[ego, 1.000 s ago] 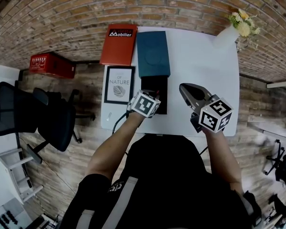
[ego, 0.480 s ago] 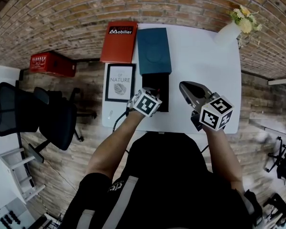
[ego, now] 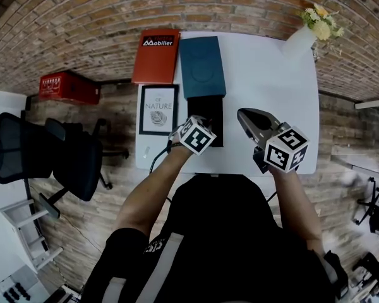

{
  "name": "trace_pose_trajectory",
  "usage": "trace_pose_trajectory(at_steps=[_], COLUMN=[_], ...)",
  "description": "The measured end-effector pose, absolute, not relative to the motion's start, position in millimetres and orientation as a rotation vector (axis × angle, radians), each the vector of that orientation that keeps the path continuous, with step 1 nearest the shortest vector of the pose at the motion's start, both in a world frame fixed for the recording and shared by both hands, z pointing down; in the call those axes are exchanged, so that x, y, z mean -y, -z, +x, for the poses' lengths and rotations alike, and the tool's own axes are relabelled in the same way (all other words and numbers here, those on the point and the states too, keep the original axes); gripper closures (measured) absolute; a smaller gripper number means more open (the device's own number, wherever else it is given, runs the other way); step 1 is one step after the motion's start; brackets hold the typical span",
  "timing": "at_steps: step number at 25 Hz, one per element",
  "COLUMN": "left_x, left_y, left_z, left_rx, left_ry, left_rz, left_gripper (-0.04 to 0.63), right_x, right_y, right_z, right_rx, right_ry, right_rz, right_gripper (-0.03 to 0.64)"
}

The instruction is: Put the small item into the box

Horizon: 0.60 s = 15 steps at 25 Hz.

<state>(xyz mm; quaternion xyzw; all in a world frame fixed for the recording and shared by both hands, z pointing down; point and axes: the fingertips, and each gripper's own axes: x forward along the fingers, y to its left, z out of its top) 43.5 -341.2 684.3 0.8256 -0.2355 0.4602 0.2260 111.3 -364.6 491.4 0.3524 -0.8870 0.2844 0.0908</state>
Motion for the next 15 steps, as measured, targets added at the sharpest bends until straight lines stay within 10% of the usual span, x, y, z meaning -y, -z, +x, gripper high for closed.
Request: trace_pose_trajectory(at_steps=[15], left_x=[362.4], left_y=[-651.5], left_z=[36.6], left_rx=[0.794], left_ry=[-1.086], left_rz=[2.347], left_gripper=[0.572], right_x=[363.6], right_y=[-483.5], right_z=[116.2], right_rx=[2.636], right_ry=[-0.809], right_rz=[1.081], right_gripper=[0.615])
